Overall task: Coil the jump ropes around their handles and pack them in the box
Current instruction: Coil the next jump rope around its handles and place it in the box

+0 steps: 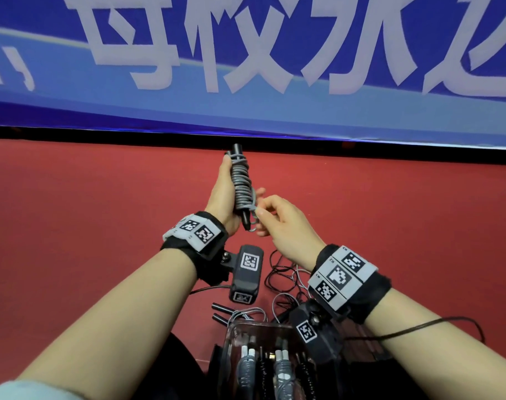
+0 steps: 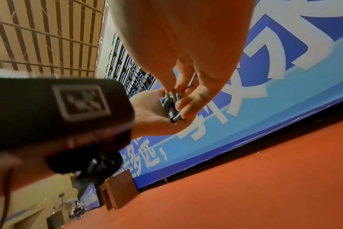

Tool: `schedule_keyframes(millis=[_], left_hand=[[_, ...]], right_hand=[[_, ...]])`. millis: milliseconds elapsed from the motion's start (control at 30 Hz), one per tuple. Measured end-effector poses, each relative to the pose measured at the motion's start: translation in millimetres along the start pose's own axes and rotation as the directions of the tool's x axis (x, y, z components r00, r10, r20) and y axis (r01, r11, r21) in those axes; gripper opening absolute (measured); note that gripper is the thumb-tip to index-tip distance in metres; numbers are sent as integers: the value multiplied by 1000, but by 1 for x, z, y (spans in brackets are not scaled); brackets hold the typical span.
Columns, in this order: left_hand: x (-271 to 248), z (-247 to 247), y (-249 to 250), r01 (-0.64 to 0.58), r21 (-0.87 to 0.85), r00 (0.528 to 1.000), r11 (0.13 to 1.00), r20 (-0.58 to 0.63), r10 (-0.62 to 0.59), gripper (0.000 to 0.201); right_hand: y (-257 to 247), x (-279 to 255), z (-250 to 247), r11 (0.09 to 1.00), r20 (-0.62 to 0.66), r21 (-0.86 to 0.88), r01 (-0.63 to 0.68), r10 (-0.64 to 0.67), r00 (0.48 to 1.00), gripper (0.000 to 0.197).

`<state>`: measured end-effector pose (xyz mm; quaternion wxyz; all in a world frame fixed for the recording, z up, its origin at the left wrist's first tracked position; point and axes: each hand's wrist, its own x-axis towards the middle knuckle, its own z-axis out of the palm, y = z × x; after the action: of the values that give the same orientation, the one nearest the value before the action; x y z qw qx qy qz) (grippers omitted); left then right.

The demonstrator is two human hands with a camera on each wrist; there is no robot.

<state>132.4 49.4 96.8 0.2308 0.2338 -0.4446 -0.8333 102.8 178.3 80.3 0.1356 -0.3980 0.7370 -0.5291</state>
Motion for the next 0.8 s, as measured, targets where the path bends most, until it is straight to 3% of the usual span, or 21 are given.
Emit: schedule_keyframes(millis=[67, 133, 233, 333, 533, 600, 733, 800], left_hand=[[0, -3, -3, 123, -1, 987, 992, 106, -122, 56], [2, -3, -6, 98, 98, 989, 990, 99, -108, 56], [4, -2, -15, -141, 354, 987, 925, -21, 158, 50], [-3, -1, -20, -278, 536, 921, 797, -87, 379, 40], [-12, 3, -7, -522, 501, 818, 690, 66, 572, 30], [-10, 0, -6, -552, 471, 802, 689, 71, 594, 32], [-3, -6, -5, -562, 470, 789, 681, 57, 612, 58], [-2, -7, -8, -556, 522, 787, 647, 79, 612, 55]], right_hand=[[4, 2, -1, 998, -43, -62, -4, 2, 999, 24], [7, 2, -3, 993, -62, -118, 19, -27, 998, 21], [3, -3, -3, 974, -18, -208, 91, -97, 995, 16], [0, -8, 1, 959, 11, -253, 132, -134, 991, 16], [-8, -7, -3, 983, 86, -123, 133, -123, 989, 15], [-11, -9, -2, 988, 100, -74, 135, -127, 987, 17], [-16, -10, -7, 972, 113, -104, 212, -200, 973, 14], [-15, -8, -10, 981, 102, -77, 177, -169, 980, 17]])
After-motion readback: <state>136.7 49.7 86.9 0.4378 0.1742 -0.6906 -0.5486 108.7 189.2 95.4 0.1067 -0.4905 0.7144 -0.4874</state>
